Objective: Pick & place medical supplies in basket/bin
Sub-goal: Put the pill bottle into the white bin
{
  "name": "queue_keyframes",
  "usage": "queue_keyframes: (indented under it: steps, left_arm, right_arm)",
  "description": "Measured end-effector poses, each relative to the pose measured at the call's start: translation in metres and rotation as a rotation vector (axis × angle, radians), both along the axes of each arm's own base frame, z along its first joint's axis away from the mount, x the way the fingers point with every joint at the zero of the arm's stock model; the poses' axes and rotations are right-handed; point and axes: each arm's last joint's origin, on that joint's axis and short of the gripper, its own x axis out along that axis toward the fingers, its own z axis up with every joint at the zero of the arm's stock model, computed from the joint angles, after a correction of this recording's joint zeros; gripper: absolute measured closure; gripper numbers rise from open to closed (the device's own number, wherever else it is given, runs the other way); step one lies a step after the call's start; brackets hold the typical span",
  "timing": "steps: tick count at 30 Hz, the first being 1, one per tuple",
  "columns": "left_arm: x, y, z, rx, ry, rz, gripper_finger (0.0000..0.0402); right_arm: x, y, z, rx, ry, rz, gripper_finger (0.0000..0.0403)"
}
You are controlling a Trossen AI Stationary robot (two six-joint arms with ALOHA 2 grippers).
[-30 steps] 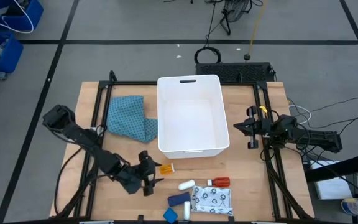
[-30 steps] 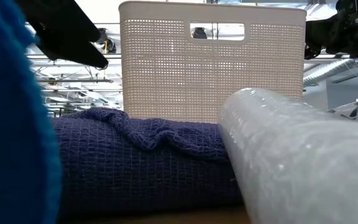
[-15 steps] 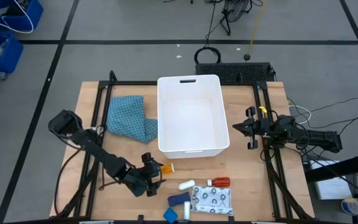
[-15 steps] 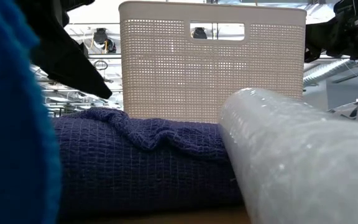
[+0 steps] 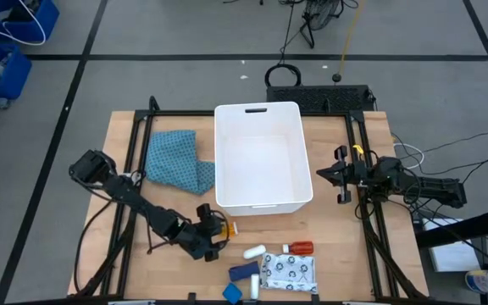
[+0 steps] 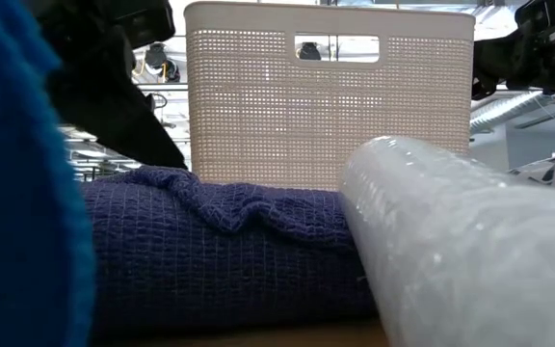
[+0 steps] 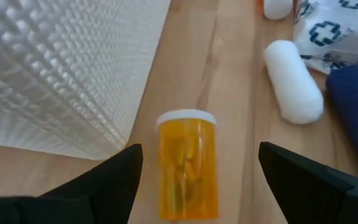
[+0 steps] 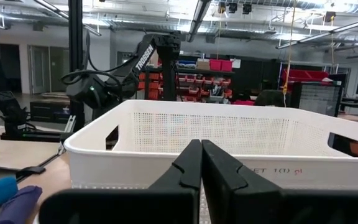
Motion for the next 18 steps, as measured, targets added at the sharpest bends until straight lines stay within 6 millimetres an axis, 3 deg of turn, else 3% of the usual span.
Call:
queue_keyframes:
  steps: [9, 18]
  left_arm:
    - [0.004, 0.006, -0.002, -0.035, 0.028, -0.01, 0.0073]
    - [0.01, 0.005, -0.032, -0.022, 0.101, -0.007, 0.0073]
  right_arm:
    - [0.0, 0.0, 0.0, -0.006, 0.0, -0.001, 0.0403]
    - [0.0, 0.0, 0.0, -0.006, 0.005, -0.001, 0.0403]
